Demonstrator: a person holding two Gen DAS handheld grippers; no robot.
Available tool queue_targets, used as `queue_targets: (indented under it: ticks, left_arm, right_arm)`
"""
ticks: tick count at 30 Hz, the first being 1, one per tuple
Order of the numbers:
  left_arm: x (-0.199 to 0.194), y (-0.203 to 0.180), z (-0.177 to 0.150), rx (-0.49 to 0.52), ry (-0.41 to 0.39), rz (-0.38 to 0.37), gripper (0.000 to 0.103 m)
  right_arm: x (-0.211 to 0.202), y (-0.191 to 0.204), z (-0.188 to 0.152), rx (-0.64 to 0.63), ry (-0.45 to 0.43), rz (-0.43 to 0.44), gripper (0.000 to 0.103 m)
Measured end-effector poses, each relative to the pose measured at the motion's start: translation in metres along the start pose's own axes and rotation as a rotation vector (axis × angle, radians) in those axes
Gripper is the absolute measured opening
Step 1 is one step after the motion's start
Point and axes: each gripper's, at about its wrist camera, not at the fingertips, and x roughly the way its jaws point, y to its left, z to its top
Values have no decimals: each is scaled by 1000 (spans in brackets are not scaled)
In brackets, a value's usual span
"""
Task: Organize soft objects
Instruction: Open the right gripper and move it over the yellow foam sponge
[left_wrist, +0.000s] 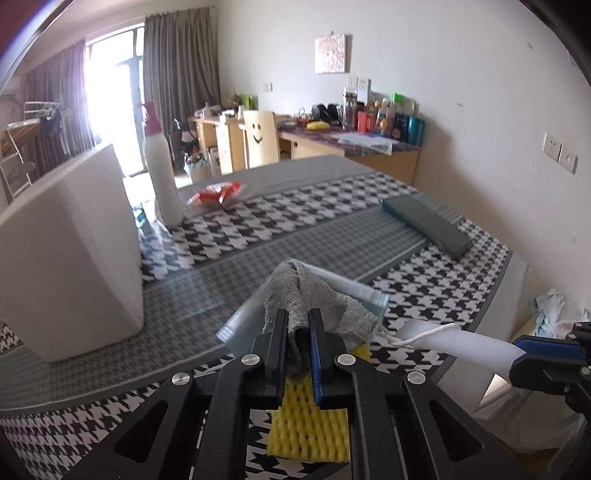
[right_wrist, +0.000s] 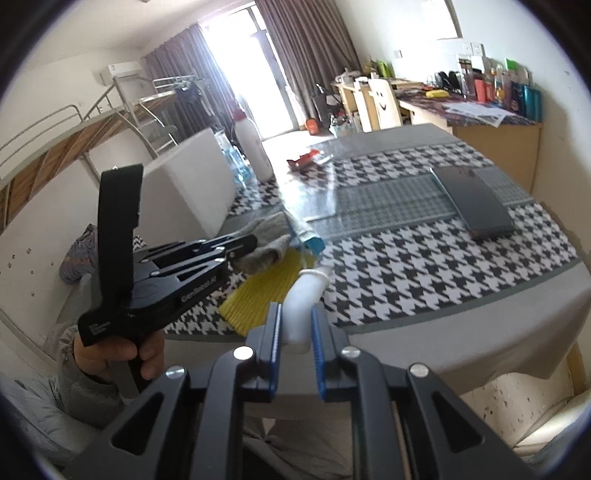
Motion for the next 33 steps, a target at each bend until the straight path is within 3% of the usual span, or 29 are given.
queue_targets:
  ticks: [7,13,33]
  left_arm:
    - [-19,12,5,-21,-47,9,11]
    - [-36,7,-3,-2,-66,-53,11]
    - [-11,13,-33,4,18,-98,11]
  right_arm:
    - [-7,7,19,10,-28,27,19]
    - [-14,17,29,-18,-52,26,19]
    - [13,-6,13,-57,-24,-101,14]
